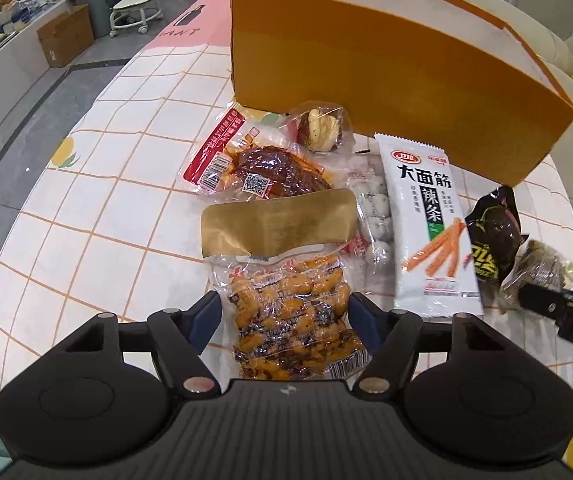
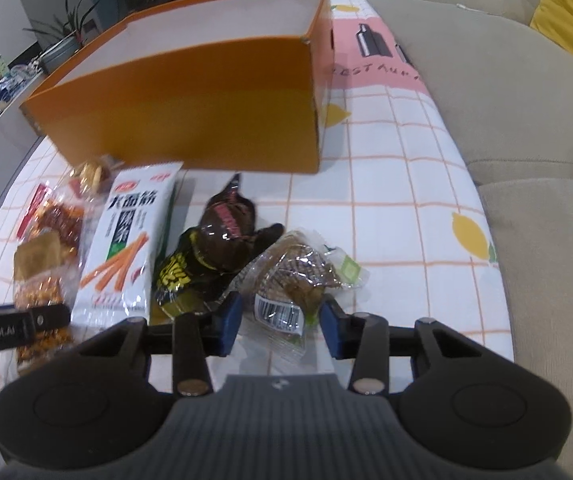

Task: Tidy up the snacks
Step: 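Lift both bags and carry them over the orange box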

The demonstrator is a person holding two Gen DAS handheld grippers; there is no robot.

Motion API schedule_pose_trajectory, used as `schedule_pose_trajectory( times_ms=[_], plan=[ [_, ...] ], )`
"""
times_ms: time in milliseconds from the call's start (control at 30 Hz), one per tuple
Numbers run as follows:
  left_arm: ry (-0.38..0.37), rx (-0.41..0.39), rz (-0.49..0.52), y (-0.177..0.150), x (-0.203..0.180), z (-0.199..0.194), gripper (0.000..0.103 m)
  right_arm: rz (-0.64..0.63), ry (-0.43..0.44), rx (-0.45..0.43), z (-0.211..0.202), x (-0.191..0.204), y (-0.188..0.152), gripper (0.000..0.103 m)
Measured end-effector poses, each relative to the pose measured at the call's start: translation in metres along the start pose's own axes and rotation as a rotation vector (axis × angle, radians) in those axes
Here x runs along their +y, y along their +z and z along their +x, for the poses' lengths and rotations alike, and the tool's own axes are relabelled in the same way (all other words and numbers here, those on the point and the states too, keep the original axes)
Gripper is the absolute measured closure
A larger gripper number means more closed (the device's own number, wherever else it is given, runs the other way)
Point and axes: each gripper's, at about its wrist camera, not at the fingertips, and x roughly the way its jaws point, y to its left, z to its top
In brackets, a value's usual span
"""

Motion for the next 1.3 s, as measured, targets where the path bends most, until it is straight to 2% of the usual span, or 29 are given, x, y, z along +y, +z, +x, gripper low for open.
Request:
schedule_pose_trajectory(
  times_ms=[367, 667, 867, 1133, 1300],
  plan=[
    [-0.057, -0.042, -0.016, -0.003, 0.007, -0.026, 0.024, -0.021, 0.048, 0.031, -0.023, 0.010, -0.014, 0.063],
    [-0.104, -0.107, -0.023, 0.013, 0.003, -0.055, 0.024, -0.055, 0.092, -0.057, -0.050, 0.018, -0.009, 0.064],
    [-0.146, -0.112, -0.030, 0.039, 0.002, -0.068, 0.024, -0.105, 0.124, -0.139, -0.069, 0.029, 0.011, 0.064],
    [-0.166, -0.191, 0.023, 0.101, -0.007, -0.090, 0.024, -0.166, 0.132, -0.226, -0.083, 0.040, 0.055, 0.064],
    [-0.169, -0.212, 0.072, 0.136, -0.020, -0.089, 0.024, -0.221, 0.123, -0.278, -0.085, 0.047, 0.088, 0.064]
  ],
)
